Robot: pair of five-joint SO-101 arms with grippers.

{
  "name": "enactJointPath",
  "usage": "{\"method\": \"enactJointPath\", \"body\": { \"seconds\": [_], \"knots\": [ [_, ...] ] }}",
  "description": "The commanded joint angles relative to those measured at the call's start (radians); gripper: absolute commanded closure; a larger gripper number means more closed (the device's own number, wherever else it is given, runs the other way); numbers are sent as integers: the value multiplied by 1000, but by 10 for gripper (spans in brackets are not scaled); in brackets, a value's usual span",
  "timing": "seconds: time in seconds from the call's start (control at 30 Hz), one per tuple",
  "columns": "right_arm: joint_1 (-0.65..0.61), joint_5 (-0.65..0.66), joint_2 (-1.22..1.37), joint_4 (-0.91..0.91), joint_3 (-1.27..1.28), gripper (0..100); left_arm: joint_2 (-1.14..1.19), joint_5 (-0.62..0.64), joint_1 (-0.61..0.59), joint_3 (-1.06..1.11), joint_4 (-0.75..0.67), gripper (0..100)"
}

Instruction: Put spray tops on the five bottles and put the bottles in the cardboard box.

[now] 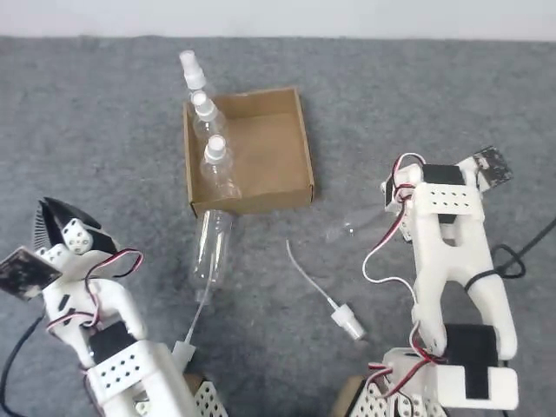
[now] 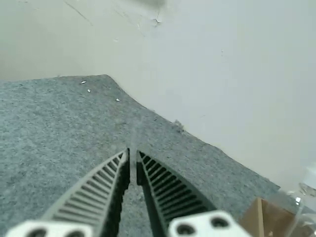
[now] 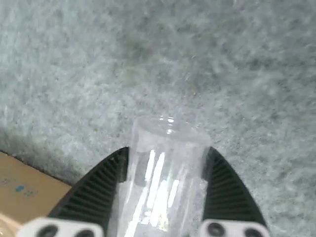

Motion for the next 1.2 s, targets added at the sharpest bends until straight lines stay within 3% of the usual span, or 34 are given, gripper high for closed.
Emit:
{"method": "enactJointPath", "body": {
  "seconds": [0.0,0.6,1.17],
  "knots": [
    [-2,-12,-58,7,-9,783,-12,-8,-2,-13,2,987],
    [-13,-2,-68,15,-61,790,-12,-8,-2,-13,3,987],
    [-5,287,-68,16,-120,790,-12,-8,-2,-13,3,987]
  ]
}}
